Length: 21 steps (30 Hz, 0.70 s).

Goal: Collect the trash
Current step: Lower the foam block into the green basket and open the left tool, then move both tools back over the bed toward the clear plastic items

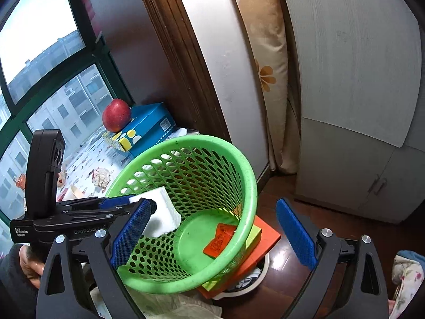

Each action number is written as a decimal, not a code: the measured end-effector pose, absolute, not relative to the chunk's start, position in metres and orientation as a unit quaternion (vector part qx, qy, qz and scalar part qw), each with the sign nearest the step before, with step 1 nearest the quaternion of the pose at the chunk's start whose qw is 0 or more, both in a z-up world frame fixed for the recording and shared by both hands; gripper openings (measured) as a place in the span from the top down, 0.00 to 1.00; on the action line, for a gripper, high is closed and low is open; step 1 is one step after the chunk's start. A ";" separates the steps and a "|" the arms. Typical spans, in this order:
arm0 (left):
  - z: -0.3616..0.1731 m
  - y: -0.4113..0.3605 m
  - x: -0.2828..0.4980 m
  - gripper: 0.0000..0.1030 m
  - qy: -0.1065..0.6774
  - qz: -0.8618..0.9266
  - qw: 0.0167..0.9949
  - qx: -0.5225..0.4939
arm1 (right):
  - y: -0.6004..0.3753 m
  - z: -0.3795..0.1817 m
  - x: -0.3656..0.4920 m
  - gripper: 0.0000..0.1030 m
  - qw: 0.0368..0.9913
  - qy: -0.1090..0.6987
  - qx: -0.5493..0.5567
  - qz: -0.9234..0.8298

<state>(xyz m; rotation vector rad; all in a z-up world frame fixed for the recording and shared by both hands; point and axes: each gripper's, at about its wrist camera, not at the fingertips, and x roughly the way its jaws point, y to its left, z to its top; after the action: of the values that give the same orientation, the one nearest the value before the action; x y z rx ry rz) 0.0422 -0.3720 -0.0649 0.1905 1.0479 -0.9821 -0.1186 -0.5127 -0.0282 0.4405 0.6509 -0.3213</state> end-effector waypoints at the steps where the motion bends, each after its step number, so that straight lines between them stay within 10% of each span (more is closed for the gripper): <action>1: -0.065 -0.373 0.042 0.41 0.480 -0.451 0.748 0.082 | -0.514 -0.028 -0.120 0.11 0.911 0.315 0.214 -0.157; 21: -0.019 -0.242 0.064 0.37 0.433 -0.339 0.834 0.049 | -0.453 -0.007 -0.086 0.11 0.928 0.311 0.186 -0.083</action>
<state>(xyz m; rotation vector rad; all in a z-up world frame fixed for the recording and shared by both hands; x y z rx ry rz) 0.0640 -0.2422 -0.0190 0.1029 0.9176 -0.7174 -0.0860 -0.4530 -0.0074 0.3811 0.6366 -0.1699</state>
